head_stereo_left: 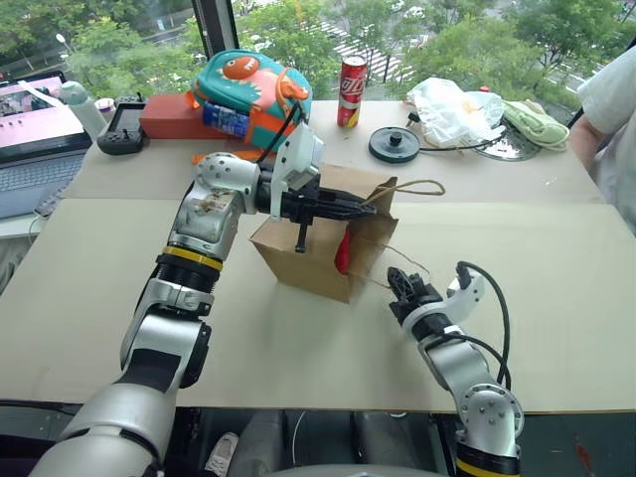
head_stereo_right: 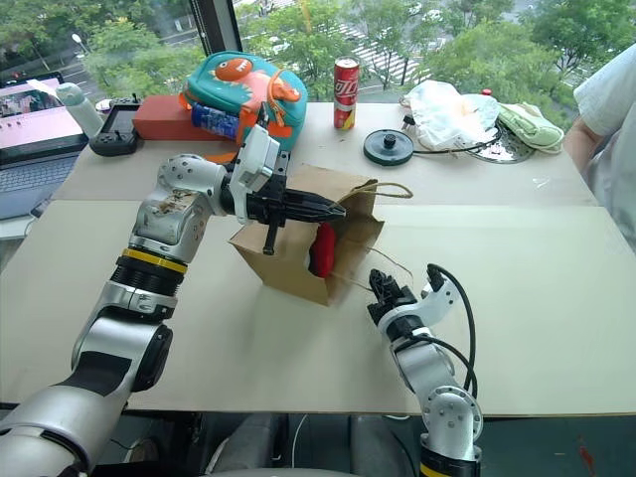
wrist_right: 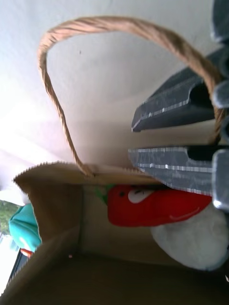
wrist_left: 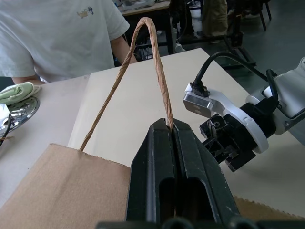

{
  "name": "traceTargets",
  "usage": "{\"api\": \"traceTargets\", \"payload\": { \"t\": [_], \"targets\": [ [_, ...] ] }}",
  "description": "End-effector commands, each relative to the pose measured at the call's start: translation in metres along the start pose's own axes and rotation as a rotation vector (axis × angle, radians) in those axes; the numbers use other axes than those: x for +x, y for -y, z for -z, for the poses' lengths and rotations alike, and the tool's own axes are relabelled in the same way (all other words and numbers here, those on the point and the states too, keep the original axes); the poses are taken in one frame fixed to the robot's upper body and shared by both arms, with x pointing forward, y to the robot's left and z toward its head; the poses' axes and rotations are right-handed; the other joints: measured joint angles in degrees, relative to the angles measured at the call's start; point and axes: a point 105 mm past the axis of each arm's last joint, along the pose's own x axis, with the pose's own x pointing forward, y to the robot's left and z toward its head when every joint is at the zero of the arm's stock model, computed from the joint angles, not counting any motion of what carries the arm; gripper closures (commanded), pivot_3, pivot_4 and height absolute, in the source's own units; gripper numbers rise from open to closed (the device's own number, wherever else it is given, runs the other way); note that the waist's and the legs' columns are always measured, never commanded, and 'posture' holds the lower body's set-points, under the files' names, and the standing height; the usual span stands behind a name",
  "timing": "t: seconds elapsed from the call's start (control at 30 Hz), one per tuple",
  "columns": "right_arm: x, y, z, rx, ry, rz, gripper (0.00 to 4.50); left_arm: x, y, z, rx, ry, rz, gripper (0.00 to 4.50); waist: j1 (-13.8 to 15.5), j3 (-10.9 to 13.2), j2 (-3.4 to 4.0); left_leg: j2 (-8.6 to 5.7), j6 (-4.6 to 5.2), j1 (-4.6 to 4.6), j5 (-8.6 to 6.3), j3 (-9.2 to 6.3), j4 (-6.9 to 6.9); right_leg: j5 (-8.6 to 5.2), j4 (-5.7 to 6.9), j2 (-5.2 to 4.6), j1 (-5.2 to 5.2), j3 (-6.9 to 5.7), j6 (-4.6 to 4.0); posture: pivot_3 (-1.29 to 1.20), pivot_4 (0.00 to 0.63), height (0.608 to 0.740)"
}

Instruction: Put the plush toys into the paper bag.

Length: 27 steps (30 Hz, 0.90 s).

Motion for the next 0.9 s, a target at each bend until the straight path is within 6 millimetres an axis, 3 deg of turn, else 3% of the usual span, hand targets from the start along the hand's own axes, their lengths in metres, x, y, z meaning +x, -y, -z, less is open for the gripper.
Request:
{"api": "traceTargets", "payload": {
  "t": [0.03,0.2,0.27,0.5,0.67,0.8,0.9],
  "targets": [
    [-0.005,-0.011,-0.006,0.0,0.039,-0.057,4.48,0.0,-0.003,-0.009,0.047,0.006,0.0,4.5,0.0,0.0,0.0,-0.01,0.0,-0.01,0.0,0.0,0.0,0.0,0.0,-0.01,0.0,0.0,0.0,0.0,0.15,0.74],
    [-0.011,-0.033,-0.02,-0.118,0.085,-0.156,4.48,0.002,-0.004,-0.009,0.051,0.009,0.003,4.5,0.0,0.0,0.0,-0.01,0.0,-0.03,0.0,0.01,-0.01,0.0,-0.01,-0.01,-0.02,0.0,0.0,0.0,0.15,0.74],
    [-0.016,-0.056,-0.037,-0.293,0.131,-0.233,4.48,0.003,-0.006,-0.011,0.059,0.02,-0.005,4.5,0.0,0.0,0.0,-0.01,0.0,-0.05,0.0,0.01,0.0,0.0,-0.02,0.0,-0.02,-0.01,0.01,0.0,0.15,0.74],
    [-0.015,-0.101,-0.076,-0.718,0.234,-0.263,4.48,0.004,-0.017,-0.018,0.089,0.062,-0.072,4.5,0.1,0.0,0.01,-0.05,0.0,-0.08,0.0,0.02,0.03,-0.02,-0.03,-0.02,-0.03,-0.01,0.03,0.0,0.15,0.74],
    [-0.014,-0.131,-0.076,-0.924,0.219,-0.31,4.48,0.0,-0.027,-0.022,0.094,0.086,-0.15,4.5,0.1,0.0,0.01,-0.05,0.0,-0.18,0.0,0.01,-0.01,0.0,-0.03,-0.01,-0.12,-0.01,0.0,0.0,0.15,0.74],
    [-0.013,-0.133,-0.075,-0.986,0.2,-0.296,4.48,-0.003,-0.033,-0.022,0.088,0.096,-0.207,4.5,0.2,0.0,0.01,-0.07,0.01,-0.27,0.0,-0.02,0.01,0.0,-0.08,-0.05,-0.12,-0.03,0.0,0.0,0.15,0.74],
    [-0.014,-0.135,-0.071,-1.027,0.179,-0.293,4.48,-0.016,-0.045,-0.018,0.049,0.109,-0.344,4.5,0.2,0.0,0.0,-0.1,0.01,-0.3,0.0,-0.02,0.02,0.0,-0.08,-0.09,-0.12,-0.03,0.0,0.0,0.15,0.74]
  ]
}}
